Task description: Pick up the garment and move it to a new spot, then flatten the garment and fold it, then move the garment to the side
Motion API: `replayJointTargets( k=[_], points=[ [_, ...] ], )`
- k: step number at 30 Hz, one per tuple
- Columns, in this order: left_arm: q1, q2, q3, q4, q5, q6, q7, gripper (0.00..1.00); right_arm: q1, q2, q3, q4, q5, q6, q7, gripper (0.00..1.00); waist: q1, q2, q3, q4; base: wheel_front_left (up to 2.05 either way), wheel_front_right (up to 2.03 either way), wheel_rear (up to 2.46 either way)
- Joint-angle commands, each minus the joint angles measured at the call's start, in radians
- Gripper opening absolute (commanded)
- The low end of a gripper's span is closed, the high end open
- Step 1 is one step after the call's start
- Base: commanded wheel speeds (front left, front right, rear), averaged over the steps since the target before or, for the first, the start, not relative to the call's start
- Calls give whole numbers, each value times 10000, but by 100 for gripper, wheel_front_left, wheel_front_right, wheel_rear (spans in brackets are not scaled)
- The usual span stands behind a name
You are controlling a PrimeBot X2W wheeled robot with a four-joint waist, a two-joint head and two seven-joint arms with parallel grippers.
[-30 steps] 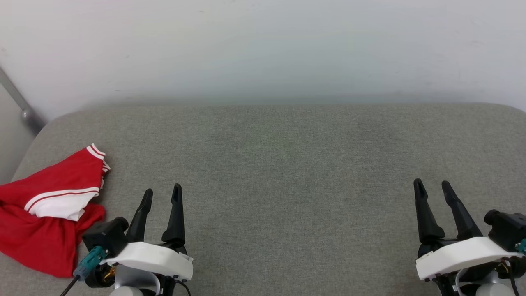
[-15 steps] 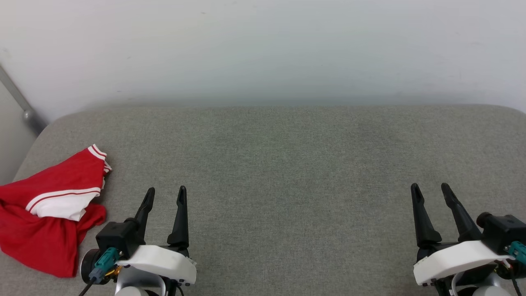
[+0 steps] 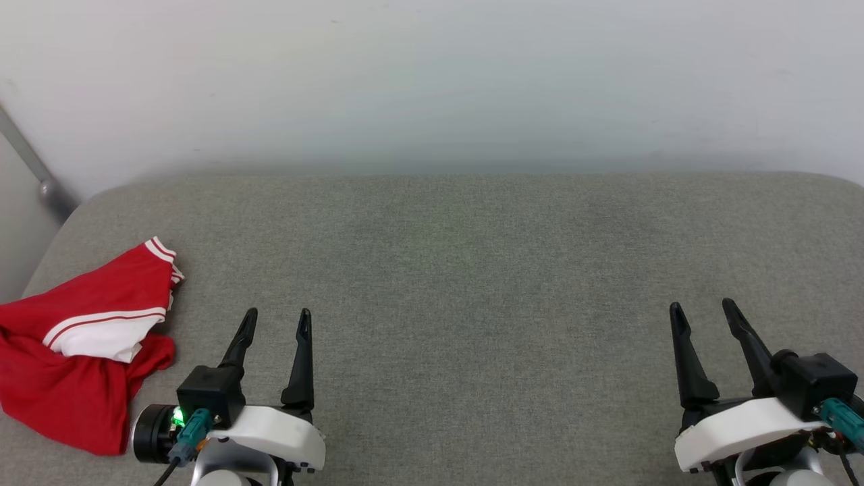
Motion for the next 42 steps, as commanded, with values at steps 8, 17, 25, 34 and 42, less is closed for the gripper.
replayJointTargets(
  k=[8, 17, 25, 34, 42],
  points=[
    [-145, 50, -50, 116, 535, 21, -211, 100, 112, 25, 45, 13, -488, -1, -179, 100, 0, 0, -23, 14, 0, 0, 0],
    [-239, 11, -102, 306, 922, 9, -375, 100, 137, 27, 41, 59, -1009, -1, -277, 100, 0, 0, -28, 60, 0, 0, 0],
    [-355, -81, -101, 516, 651, 15, -360, 100, 224, 27, -59, 77, -846, -1, -203, 100, 0, 0, -11, 544, 0, 0, 0],
    [-662, -95, 25, 864, 439, 177, -360, 100, -11, 26, 270, -31, -922, -1, -75, 100, 0, 0, 145, 2626, 0, 0, 0],
    [-565, -44, 358, 928, 228, 332, -360, 100, -260, 23, 797, 55, -886, -1, -63, 100, 0, 0, 231, 4702, 0, 0, 0]
  ],
)
